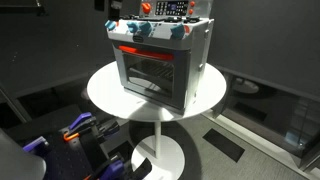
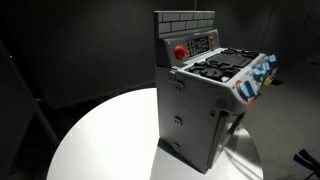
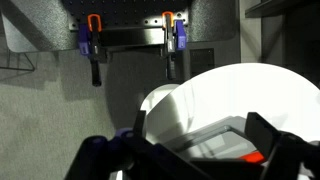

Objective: Press a switch on the stove

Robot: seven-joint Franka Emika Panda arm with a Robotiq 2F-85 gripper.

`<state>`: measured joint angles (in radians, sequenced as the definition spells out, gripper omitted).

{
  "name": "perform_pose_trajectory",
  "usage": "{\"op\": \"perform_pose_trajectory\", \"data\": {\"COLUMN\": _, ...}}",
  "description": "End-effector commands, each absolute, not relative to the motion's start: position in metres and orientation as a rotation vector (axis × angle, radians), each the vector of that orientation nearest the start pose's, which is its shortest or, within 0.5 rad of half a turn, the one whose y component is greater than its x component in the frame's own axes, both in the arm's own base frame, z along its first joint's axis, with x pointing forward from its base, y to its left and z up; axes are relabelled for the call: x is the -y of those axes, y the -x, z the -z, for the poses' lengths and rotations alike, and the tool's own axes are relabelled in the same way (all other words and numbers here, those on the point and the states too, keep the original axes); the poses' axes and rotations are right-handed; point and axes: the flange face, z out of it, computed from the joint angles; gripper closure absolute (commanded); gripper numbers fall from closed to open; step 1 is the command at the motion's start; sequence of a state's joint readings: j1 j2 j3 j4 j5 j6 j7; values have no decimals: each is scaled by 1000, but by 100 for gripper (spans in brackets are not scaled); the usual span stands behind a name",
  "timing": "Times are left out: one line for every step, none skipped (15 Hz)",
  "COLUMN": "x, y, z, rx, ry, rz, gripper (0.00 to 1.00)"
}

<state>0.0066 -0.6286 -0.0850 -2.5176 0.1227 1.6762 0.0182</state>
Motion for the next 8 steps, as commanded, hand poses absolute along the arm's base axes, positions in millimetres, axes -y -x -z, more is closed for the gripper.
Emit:
{"op": "perform_pose_trajectory", "data": {"x": 16, "y": -335, "z": -473, "rx": -149, "ry": 2947, "rz": -314, "gripper": 0}}
{"op": "perform_pose_trajectory", "data": {"x": 16, "y": -335, "z": -473, "rx": -149, "ry": 2947, "rz": -314, "gripper": 0}}
{"op": "perform_pose_trajectory", "data": {"x": 16, "y": -335, "z": -473, "rx": -149, "ry": 2947, "rz": -314, "gripper": 0}}
{"op": "perform_pose_trajectory", "data": {"x": 16, "y": -335, "z": -473, "rx": -149, "ry": 2947, "rz": -314, "gripper": 0}}
{"op": "perform_pose_trajectory", "data": {"x": 18, "y": -340, "z": -473, "rx": -175, "ry": 2968, "rz": -291, "gripper": 0}}
{"op": "perform_pose_trajectory", "data": {"x": 20, "y": -346, "z": -476, "rx": -187, "ry": 2983, "rz": -251, "gripper": 0}}
{"op": "perform_pose_trajectory", "data": {"x": 21, "y": -353, "z": -479, "rx": -206, "ry": 2998, "rz": -206, "gripper": 0}}
{"op": "perform_pose_trajectory", "data": {"x": 22, "y": -362, "z": -482, "rx": -214, "ry": 3007, "rz": -157, "gripper": 0}}
